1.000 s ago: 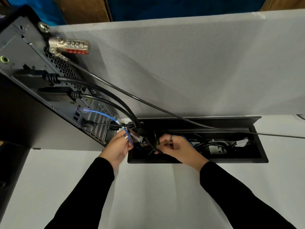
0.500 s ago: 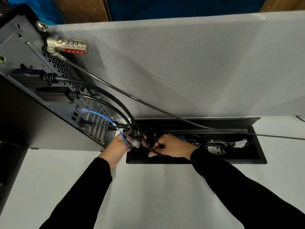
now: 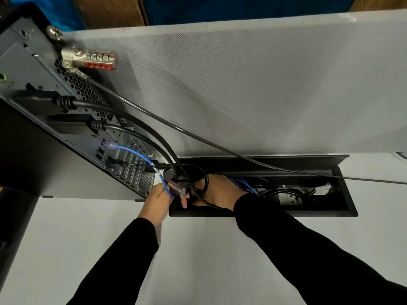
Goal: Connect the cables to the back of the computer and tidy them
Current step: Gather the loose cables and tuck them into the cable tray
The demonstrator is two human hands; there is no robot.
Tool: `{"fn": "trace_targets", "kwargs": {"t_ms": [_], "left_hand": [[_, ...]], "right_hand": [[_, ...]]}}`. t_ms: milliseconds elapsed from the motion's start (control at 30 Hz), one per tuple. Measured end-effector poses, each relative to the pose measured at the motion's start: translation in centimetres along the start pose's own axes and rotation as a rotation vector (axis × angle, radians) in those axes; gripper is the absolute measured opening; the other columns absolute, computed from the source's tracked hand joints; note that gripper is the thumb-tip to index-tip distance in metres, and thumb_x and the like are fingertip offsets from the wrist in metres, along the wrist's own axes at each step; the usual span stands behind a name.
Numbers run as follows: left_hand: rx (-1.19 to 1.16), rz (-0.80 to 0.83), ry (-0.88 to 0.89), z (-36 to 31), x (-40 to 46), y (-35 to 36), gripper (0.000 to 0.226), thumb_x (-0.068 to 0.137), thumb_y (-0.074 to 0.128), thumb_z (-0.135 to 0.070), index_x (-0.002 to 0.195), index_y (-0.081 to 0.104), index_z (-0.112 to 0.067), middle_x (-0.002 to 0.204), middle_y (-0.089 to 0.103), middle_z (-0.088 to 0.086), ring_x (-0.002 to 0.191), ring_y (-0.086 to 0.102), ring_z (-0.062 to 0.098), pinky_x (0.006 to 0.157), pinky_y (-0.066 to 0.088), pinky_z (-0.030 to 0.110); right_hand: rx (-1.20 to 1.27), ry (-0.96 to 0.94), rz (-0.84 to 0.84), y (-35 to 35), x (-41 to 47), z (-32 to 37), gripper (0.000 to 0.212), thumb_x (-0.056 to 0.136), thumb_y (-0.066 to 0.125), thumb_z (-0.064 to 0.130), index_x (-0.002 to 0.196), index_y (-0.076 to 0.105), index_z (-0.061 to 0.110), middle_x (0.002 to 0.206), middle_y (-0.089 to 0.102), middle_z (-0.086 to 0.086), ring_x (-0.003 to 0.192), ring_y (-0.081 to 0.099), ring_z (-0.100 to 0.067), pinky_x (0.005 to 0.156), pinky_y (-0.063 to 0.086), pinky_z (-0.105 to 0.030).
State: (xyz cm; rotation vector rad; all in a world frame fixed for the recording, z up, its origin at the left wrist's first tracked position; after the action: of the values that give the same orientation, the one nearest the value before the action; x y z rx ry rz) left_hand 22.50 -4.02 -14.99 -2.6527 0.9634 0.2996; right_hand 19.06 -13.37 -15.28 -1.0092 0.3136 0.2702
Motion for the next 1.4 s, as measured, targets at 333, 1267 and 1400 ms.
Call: {"fn": "trace_targets", "kwargs": {"t_ms": [333,1267,1400], "left_hand": [[0.037,-0.016,0.041,0.1,0.0,-0.4,0.042,0.074,0.033,-0.029,0.059,0.062,-0.004,0.058,0.065,0.003,0.068,0.061,0.021,0.085,0.047,0.043],[1.04,0.18,0.463,-6.0,-1.0,17.4,0.048,0.089,0.046,0.001,0.136,0.041,-0.002,0.144,0.04,0.015,0.135,0.036,0.028,0.113,0.025,0.031],[1.101,0.235,0.407,-4.9,-0.3,16.8,0.042,0.09,0.043,0.0,0.131,0.05,-0.009,0.135,0.05,0.008,0.128,0.044,0.023,0.101,0.043,0.032]], "right_hand": [[0.292,0.016,0.084,0.5,-1.3,-1.3,0.023,0.087,0.059,0.023,0.109,0.065,0.02,0.111,0.067,-0.003,0.103,0.06,-0.018,0.095,0.046,-0.032],[0.166,0.309,-0.383,-4.2,-12.8,-14.8,0.018,0.083,0.065,0.011,0.098,0.073,0.015,0.097,0.074,-0.001,0.092,0.067,-0.015,0.079,0.038,-0.01],[0.141,0.324,-0.277,-3.6,-12.1,-15.0,0.02,0.08,0.069,0.015,0.098,0.07,0.02,0.091,0.073,0.002,0.081,0.065,-0.009,0.075,0.044,-0.017]]}}
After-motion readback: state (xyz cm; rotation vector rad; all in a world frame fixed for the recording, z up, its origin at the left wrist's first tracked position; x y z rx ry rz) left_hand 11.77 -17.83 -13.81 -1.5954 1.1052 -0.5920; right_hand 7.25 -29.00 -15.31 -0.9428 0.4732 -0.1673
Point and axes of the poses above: each hand's wrist, its own x-axis towards the middle knuckle, its own y-axis out of the palm, z = x × y, the point moved 10 cm from there along x, towards the middle knuckle
